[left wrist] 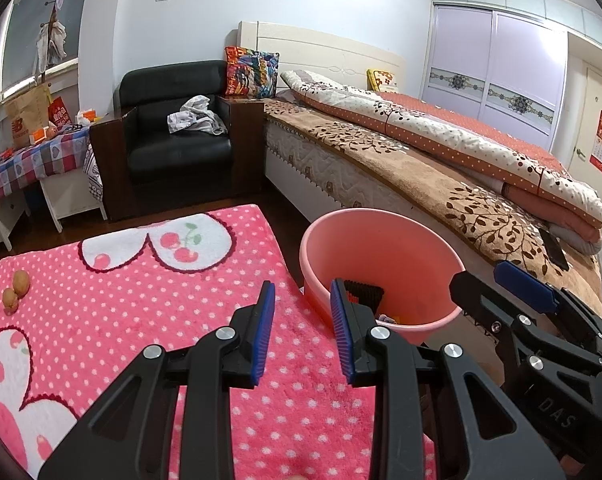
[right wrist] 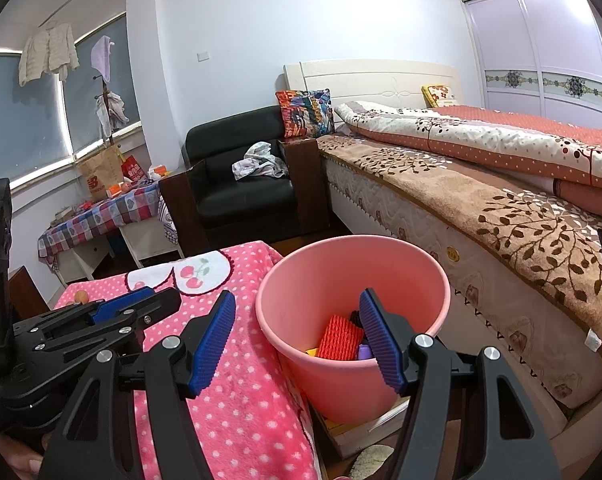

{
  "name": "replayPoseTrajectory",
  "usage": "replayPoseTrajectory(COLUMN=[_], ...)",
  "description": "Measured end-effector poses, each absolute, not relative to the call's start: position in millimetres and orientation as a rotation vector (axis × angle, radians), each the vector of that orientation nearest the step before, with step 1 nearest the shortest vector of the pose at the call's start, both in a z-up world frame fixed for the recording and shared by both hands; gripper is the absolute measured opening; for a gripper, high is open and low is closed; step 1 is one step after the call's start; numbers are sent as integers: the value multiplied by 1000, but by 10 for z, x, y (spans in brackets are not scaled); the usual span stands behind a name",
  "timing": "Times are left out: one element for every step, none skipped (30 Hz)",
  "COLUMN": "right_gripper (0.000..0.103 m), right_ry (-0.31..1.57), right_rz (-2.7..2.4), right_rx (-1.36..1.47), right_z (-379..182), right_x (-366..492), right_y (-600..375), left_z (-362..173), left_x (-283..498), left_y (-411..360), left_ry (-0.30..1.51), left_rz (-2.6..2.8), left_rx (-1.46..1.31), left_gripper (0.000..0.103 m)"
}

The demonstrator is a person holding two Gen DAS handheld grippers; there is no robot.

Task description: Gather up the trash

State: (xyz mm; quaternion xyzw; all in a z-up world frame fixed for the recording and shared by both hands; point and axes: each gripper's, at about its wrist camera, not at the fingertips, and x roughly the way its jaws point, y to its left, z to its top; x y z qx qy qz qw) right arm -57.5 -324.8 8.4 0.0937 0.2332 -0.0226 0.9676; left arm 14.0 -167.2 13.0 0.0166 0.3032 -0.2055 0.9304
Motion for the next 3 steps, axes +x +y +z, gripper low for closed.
replayPoseTrajectory(right_gripper=[64,64,64], right_ry=[472,473,473], right_rz=[-45,-44,-45], right_rx=[190,189,189], right_z=[62,54,64], right_x=[-575,-584,-573], right_y=[-3252,-3244,-3251], left_z=[128,128,125], left_x=[143,147,155], left_y=[-1666,-1662,-1648], left_ry=[622,624,626], left_rz=[-420,-420,-419], left_rx=[34,33,32], left_gripper=[29,29,29])
